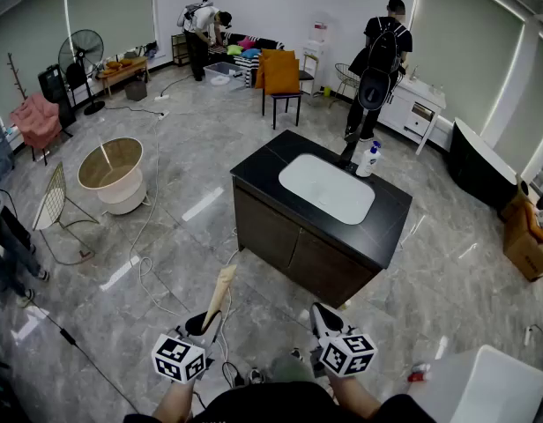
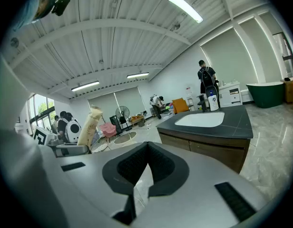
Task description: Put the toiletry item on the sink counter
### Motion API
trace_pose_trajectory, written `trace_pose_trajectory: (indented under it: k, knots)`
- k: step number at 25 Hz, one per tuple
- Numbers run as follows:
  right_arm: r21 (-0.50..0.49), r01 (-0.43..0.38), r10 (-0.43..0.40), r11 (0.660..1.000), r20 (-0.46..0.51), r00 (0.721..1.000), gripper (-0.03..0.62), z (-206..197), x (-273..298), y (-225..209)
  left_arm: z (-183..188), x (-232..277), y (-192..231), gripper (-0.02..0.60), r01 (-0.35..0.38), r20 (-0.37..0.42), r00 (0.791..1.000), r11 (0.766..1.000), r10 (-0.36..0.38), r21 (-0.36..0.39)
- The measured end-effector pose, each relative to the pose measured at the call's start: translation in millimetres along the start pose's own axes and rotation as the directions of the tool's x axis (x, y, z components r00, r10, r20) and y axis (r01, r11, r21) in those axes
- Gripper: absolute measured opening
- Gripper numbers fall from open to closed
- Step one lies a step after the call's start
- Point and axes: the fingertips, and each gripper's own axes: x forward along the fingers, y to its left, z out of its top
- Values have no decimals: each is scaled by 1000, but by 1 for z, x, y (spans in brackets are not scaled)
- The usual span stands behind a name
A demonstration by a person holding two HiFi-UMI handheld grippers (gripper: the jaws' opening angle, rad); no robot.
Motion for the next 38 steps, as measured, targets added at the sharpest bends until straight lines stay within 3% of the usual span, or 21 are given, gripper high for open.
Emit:
trace_pose_trajectory:
  k: [12,26,38]
  knots:
    - [-3,-28,28,1000,-38,999,0,6,64,-27,7,51,28,28,-2,-13,1000,999,2,-37]
    - [-2,-108,108,994,-51,993,0,73,194,-107,61,176,87,28,-84,-5,996,996,84,-24]
    - [-5,-158,157,987,-73,985,0,104,265,-154,75,240,113,28,-142,-13,990,989,142,-44]
